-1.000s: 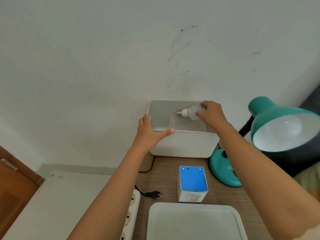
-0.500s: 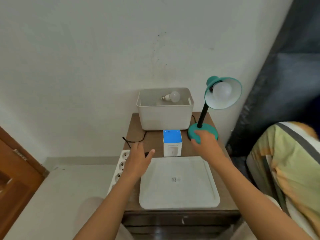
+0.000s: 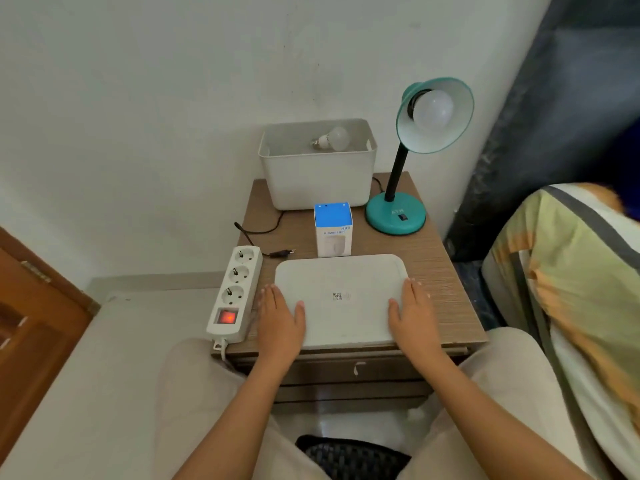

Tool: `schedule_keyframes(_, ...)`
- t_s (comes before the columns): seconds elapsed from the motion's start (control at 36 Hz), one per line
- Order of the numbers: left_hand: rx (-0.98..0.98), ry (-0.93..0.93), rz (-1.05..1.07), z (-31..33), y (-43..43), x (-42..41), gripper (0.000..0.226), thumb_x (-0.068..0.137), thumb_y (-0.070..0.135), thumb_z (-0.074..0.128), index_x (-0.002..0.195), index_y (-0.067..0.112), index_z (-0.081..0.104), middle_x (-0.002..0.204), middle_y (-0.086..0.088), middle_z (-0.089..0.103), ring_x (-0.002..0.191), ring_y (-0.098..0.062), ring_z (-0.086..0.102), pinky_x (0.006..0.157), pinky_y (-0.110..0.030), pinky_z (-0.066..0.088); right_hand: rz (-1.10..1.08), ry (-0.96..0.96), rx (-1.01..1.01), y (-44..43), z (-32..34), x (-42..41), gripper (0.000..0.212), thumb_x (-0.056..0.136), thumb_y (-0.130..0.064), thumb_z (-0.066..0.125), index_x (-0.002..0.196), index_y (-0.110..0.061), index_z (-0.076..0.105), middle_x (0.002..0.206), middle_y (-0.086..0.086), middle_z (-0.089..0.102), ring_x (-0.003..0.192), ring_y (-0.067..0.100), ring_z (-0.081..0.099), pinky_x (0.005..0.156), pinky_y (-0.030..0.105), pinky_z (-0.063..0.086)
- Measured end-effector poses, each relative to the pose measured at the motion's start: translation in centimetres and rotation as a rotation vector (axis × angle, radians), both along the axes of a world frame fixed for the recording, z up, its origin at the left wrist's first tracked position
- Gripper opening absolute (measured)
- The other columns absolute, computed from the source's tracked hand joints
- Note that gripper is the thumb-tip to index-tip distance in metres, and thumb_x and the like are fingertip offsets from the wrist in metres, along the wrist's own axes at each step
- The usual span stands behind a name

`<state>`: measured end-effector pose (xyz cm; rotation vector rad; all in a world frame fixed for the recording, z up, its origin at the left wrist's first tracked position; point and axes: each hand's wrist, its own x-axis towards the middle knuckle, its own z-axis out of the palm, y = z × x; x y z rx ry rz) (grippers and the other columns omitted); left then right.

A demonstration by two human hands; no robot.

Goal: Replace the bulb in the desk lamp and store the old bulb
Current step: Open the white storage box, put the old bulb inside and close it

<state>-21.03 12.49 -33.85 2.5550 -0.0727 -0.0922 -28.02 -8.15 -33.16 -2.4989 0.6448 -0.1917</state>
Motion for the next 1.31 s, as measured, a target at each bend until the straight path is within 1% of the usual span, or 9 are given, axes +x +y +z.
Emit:
schedule_keyframes(0.19,-0.065,0.035,-0.021,0.1,0.1,-0.2,0.065,0.100,0.032,0.037,0.149,0.003,0.008,0.159,-0.011,0.009,0.146,-0.023,0.008,0.117,-0.033,0.010,-0.056,-0.027,0.041,0.3,-0.5,-0.1,0.055,0.096,-0.025,0.042,0.144,-0.003,0.025,0.152,0.016,0.028,0.141,0.031,0.026,0.117,0.040,0.022)
schedule_keyframes(0.36,-0.139,0.038,0.011,1.4,0.4,-0.9,0.064,0.098,0.032,0.043,0.150,0.007,0.013,0.158,-0.007,0.015,0.144,-0.023,0.019,0.115,-0.035,0.020,-0.096,-0.074,0.139,0.9,0.2,-0.8,0.055,0.095,-0.023,0.045,0.144,-0.005,0.027,0.151,0.014,0.033,0.138,0.030,0.033,0.114,0.039,0.027)
schedule_keyframes(0.53,-0.201,-0.060,-0.010,4.5,0.3,-0.7,0.062,0.096,0.030,0.047,0.147,0.007,0.022,0.154,-0.008,0.027,0.140,-0.023,0.028,0.112,-0.034,0.026,-0.113,-0.187,0.146,0.8,3.0,-1.7,0.055,0.095,-0.023,0.046,0.144,-0.005,0.027,0.152,0.013,0.031,0.140,0.028,0.030,0.115,0.036,0.024)
schedule_keyframes(0.64,-0.263,-0.163,-0.014,7.8,0.3,0.0,0.055,0.095,0.026,0.048,0.143,0.006,0.029,0.150,-0.006,0.033,0.136,-0.022,0.033,0.103,-0.024,0.027,-0.104,-0.310,0.146,0.8,6.5,-0.8,0.054,0.095,-0.024,0.046,0.144,-0.009,0.029,0.150,0.011,0.035,0.138,0.027,0.033,0.114,0.040,0.028)
schedule_keyframes(0.78,-0.237,-0.286,-0.005,12.1,0.2,3.5,0.043,0.094,0.024,0.050,0.130,0.002,0.042,0.136,-0.009,0.044,0.120,-0.026,0.046,0.083,-0.023,0.032,-0.032,-0.405,0.132,0.1,10.8,3.4,0.041,0.093,-0.018,0.047,0.131,-0.003,0.041,0.137,0.016,0.048,0.126,0.031,0.045,0.107,0.045,0.038)
schedule_keyframes(0.86,-0.235,-0.301,0.003,13.9,0.3,6.3,0.044,0.093,0.022,0.052,0.130,0.000,0.043,0.135,-0.013,0.045,0.122,-0.029,0.046,0.092,-0.030,0.036,0.002,-0.378,0.139,-0.4,12.3,6.7,0.033,0.092,-0.015,0.046,0.120,0.002,0.047,0.130,0.019,0.051,0.120,0.035,0.047,0.102,0.046,0.040)
schedule_keyframes(1.0,-0.212,-0.266,0.017,15.9,-0.2,12.0,0.041,0.093,0.023,0.050,0.127,0.000,0.043,0.134,-0.013,0.046,0.120,-0.028,0.047,0.088,-0.028,0.036,0.022,-0.364,0.174,-1.0,13.5,13.0,0.037,0.092,-0.016,0.047,0.125,0.001,0.046,0.130,0.019,0.052,0.120,0.035,0.048,0.099,0.040,0.039)
schedule_keyframes(1.17,-0.232,-0.255,0.004,16.7,-1.6,19.1,0.042,0.094,0.024,0.049,0.129,0.001,0.041,0.137,-0.011,0.043,0.119,-0.026,0.046,0.086,-0.025,0.034,0.001,-0.365,0.204,-2.6,14.7,20.1,0.024,0.092,-0.014,0.045,0.107,0.003,0.051,0.114,0.020,0.057,0.105,0.033,0.052,0.090,0.038,0.042)
schedule_keyframes(1.31,-0.244,-0.252,0.000,16.7,-3.4,24.8,0.040,0.094,0.023,0.049,0.126,0.001,0.043,0.138,-0.011,0.042,0.119,-0.024,0.046,0.085,-0.023,0.032,-0.005,-0.328,0.138,-4.3,15.1,25.7,0.025,0.092,-0.016,0.042,0.109,0.000,0.049,0.122,0.017,0.053,0.108,0.030,0.051,0.090,0.033,0.041)
